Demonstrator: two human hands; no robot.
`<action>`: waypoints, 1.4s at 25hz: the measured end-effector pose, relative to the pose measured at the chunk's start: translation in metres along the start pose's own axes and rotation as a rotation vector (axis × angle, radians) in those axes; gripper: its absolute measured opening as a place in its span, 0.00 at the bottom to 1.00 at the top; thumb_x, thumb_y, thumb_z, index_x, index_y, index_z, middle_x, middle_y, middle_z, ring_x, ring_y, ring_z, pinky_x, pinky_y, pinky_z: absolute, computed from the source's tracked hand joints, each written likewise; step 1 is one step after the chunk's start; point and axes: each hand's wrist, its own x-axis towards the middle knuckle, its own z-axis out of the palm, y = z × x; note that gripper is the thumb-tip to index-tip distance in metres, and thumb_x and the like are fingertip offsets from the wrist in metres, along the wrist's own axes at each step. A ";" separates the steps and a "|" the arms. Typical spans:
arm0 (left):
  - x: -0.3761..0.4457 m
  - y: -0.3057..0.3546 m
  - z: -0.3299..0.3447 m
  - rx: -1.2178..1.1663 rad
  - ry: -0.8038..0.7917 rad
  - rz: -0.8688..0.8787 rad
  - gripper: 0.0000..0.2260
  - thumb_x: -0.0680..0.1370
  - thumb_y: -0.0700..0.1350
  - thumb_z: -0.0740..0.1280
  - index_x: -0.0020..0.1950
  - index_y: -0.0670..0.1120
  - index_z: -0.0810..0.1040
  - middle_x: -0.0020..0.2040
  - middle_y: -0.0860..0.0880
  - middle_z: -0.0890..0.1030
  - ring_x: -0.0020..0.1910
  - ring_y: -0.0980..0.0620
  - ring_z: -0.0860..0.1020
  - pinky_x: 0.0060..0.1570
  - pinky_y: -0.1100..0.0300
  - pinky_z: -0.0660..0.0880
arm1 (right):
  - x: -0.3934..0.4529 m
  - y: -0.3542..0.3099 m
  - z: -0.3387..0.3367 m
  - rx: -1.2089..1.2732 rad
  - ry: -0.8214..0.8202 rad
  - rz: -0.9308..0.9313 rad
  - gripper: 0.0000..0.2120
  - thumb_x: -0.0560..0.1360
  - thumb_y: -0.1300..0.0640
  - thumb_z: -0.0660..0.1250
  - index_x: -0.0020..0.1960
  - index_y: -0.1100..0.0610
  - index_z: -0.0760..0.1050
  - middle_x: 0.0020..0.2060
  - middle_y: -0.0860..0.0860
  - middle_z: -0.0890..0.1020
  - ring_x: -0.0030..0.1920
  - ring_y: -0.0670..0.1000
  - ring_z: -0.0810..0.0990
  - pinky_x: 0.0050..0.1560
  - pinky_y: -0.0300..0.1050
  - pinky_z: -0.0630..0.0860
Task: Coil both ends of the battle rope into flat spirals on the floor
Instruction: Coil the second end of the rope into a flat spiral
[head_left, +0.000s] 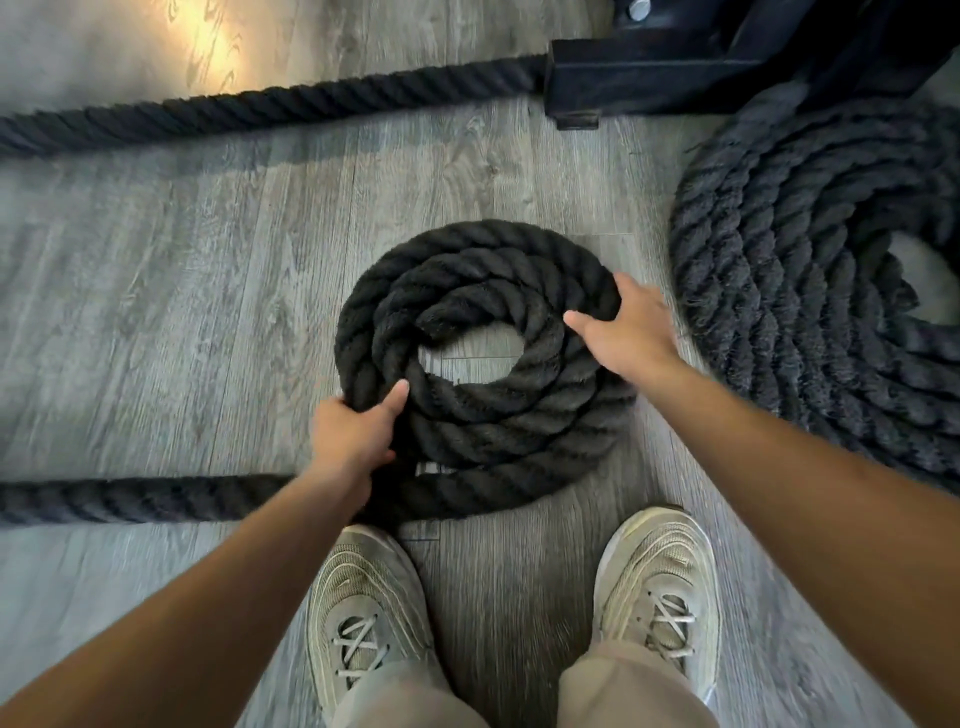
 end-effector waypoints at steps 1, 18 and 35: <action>-0.006 -0.005 0.003 -0.039 -0.016 -0.051 0.18 0.72 0.53 0.78 0.56 0.45 0.82 0.51 0.47 0.86 0.48 0.48 0.85 0.38 0.52 0.83 | 0.007 -0.005 -0.002 0.008 -0.005 -0.031 0.33 0.73 0.41 0.73 0.75 0.47 0.67 0.70 0.54 0.70 0.72 0.59 0.67 0.66 0.52 0.68; 0.073 0.043 -0.027 0.371 0.028 0.290 0.15 0.77 0.49 0.73 0.61 0.44 0.80 0.53 0.45 0.84 0.50 0.47 0.83 0.50 0.52 0.81 | -0.076 0.053 0.027 0.220 0.043 0.251 0.19 0.80 0.45 0.63 0.67 0.52 0.74 0.62 0.51 0.80 0.62 0.57 0.78 0.63 0.58 0.76; 0.056 0.046 -0.048 0.340 -0.044 0.260 0.26 0.76 0.55 0.73 0.71 0.50 0.74 0.57 0.49 0.83 0.50 0.50 0.83 0.46 0.50 0.82 | -0.142 0.037 0.058 0.325 -0.054 0.281 0.39 0.79 0.43 0.66 0.82 0.49 0.49 0.76 0.52 0.68 0.73 0.58 0.70 0.70 0.52 0.67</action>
